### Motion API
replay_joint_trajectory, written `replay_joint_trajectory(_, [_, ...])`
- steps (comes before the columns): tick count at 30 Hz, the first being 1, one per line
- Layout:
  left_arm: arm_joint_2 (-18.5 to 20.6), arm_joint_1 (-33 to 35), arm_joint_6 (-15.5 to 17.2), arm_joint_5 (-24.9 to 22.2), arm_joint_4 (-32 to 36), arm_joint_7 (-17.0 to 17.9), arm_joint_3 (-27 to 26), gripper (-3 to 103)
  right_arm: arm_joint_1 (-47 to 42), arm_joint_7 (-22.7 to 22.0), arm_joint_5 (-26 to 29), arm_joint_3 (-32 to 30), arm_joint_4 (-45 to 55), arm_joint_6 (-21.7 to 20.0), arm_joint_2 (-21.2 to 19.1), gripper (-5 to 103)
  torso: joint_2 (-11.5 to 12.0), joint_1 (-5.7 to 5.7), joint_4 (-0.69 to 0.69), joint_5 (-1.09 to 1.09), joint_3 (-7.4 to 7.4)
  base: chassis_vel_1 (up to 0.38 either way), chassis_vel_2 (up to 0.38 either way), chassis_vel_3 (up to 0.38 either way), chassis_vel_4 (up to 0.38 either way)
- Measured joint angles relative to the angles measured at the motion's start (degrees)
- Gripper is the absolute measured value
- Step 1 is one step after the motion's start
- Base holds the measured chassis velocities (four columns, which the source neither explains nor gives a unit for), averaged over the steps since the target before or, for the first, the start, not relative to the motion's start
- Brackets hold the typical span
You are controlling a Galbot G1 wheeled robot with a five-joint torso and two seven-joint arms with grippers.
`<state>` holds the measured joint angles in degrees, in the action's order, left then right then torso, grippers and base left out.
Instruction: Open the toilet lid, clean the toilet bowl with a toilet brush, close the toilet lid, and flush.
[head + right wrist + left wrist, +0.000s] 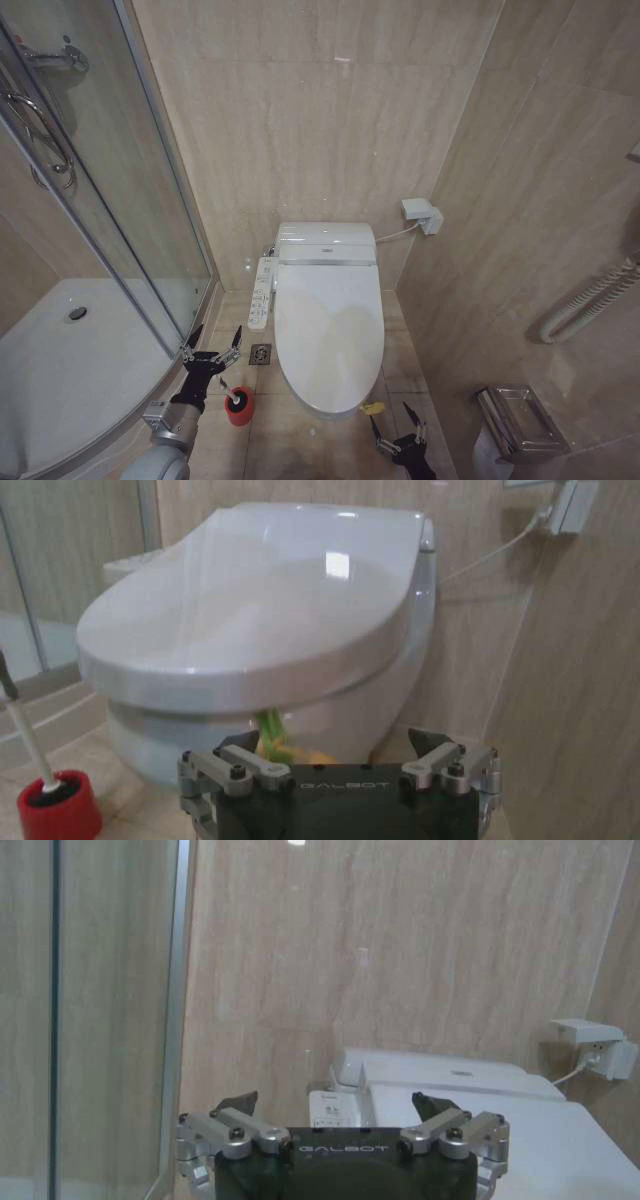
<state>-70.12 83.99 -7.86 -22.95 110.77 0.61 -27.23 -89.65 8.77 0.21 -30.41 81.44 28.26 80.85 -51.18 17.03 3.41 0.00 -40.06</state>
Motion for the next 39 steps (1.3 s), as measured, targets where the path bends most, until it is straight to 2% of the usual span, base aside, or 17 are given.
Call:
replay_joint_trajectory(15, [0.0, 0.0, 0.0, 0.0, 0.0, 0.0, 0.0, 100, 5.89, -0.3, -1.44, -0.7, -9.41, 3.9, 1.66, 100, 0.0, 0.0, 0.0, 0.0, 0.0, 0.0, 0.0, 0.0, 0.0])
replay_joint_trajectory(39, [0.0, 0.0, 0.0, 0.0, 0.0, 0.0, 0.0, 100, 10.87, -0.78, -1.16, -0.66, -16.38, 5.86, 1.4, 100, 0.0, 0.0, 0.0, 0.0, 0.0, 0.0, 0.0, 0.0, 0.0])
